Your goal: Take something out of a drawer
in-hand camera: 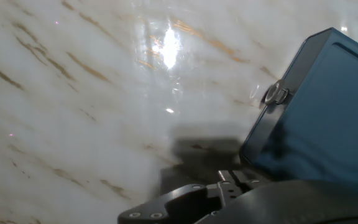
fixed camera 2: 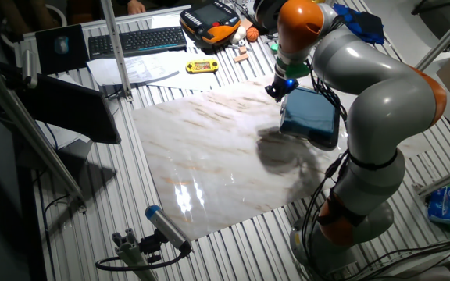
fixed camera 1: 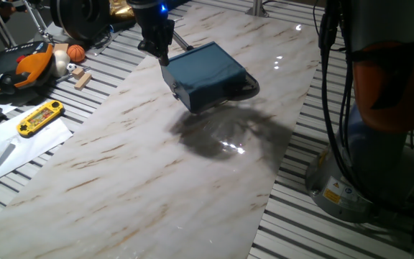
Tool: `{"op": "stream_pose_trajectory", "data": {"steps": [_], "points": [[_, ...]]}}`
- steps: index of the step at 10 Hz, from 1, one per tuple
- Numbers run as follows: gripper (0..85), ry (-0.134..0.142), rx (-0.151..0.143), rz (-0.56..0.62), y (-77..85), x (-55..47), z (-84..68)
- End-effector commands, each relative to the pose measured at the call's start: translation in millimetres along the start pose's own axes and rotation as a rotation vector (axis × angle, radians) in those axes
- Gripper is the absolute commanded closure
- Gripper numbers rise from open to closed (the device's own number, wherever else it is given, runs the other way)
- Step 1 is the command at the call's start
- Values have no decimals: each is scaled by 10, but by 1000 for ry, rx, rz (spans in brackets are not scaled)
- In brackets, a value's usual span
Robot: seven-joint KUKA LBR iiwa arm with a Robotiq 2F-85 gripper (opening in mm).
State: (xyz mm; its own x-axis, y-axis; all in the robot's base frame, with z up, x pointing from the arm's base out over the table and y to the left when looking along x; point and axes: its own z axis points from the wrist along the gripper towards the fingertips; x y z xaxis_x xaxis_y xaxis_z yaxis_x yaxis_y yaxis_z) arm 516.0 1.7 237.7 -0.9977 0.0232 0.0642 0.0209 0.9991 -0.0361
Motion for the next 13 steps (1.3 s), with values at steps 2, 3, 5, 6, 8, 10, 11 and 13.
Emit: {"op": "stream_pose_trajectory", "data": {"steps": [2, 3, 5, 6, 8, 10, 11, 13], "points": [[850, 2, -8, 7, 5, 0, -4], [850, -1, -4, 12, 13, 0, -7], [850, -16, -11, 22, 7, 3, -4], [850, -15, -12, 5, 6, 0, -4], [850, 0, -38, 10, 14, -5, 2], [850, -5, -29, 23, 21, -14, 10], [850, -8, -26, 23, 22, -13, 14], [850, -26, -20, 39, 21, -27, 36]]}}
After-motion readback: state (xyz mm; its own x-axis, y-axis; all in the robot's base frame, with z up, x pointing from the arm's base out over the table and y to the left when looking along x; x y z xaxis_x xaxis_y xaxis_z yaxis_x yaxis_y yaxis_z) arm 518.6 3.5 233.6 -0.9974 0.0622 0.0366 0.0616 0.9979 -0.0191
